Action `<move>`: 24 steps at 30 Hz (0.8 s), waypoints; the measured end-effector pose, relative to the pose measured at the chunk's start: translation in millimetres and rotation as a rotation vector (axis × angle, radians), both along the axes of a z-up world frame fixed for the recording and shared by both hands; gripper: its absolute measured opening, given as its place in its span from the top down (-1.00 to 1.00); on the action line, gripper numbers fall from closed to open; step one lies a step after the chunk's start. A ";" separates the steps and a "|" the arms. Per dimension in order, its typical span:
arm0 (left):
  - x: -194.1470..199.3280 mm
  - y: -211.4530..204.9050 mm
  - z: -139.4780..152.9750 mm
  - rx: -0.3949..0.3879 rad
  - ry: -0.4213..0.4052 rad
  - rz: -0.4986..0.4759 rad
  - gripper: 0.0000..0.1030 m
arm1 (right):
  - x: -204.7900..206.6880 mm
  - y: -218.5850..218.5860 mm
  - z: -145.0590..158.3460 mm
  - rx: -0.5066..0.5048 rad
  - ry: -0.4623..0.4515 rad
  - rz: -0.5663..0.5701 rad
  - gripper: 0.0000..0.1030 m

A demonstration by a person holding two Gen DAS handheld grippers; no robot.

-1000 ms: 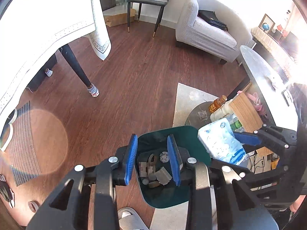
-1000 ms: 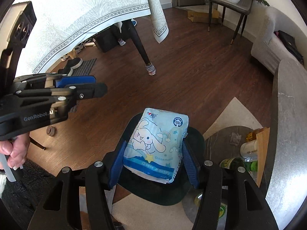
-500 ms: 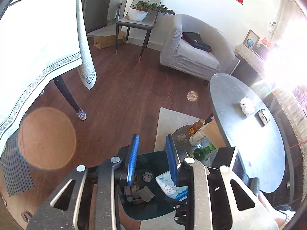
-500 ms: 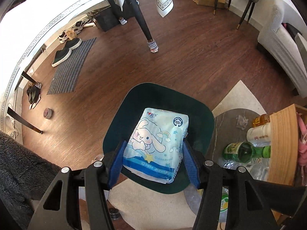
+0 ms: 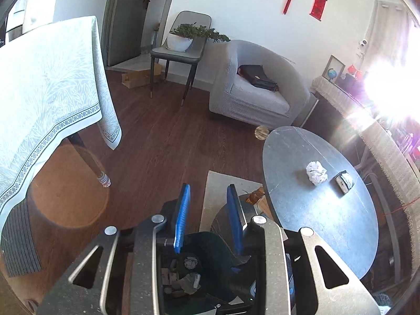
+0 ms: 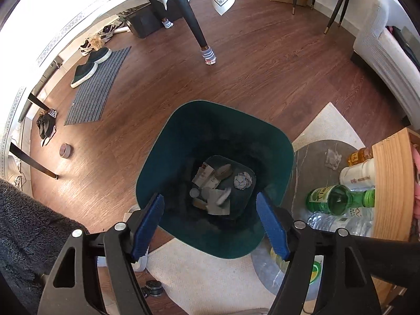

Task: Collect trash
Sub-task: 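Return both tools to the table toward the paper ball and black tissue pack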

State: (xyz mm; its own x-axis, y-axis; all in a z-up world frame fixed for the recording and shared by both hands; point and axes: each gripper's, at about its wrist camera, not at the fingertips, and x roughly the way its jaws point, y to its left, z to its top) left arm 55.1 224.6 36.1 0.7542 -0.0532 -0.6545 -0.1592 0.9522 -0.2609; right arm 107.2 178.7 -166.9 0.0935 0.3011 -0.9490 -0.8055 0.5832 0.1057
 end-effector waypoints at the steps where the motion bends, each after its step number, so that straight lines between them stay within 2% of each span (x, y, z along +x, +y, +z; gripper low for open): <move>1: 0.6 0.5 2.0 -0.001 -0.005 0.005 0.41 | -2.5 -0.7 6.9 0.020 -0.005 0.009 -0.44; 6: 1.1 4.9 11.2 0.014 -0.024 0.031 0.40 | -14.9 -9.8 53.2 0.150 -0.060 0.054 -0.38; 9: 1.2 6.8 15.1 0.021 -0.034 0.044 0.38 | -20.0 -21.3 89.0 0.224 -0.132 0.068 -0.32; 14: 6.1 -3.6 20.1 0.027 -0.045 0.039 0.33 | -11.3 -49.9 129.7 0.307 -0.209 0.008 -0.22; 16: 9.2 -11.0 21.4 0.023 -0.048 0.025 0.31 | -6.3 -62.0 138.1 0.317 -0.233 -0.017 -0.15; 20: 17.0 -31.9 22.1 0.035 -0.053 -0.010 0.24 | 4.8 -86.9 147.5 0.320 -0.266 -0.077 -0.13; 24: 26.5 -54.7 23.1 0.046 -0.059 -0.052 0.07 | 15.6 -114.0 150.1 0.306 -0.290 -0.142 -0.09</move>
State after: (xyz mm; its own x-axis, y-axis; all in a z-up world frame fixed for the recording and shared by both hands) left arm 81.6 170.0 59.2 0.7882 -0.0641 -0.6120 -0.0950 0.9700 -0.2240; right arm 122.8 64.7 -16.8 0.4034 0.5291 -0.7465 -0.7412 0.6673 0.0725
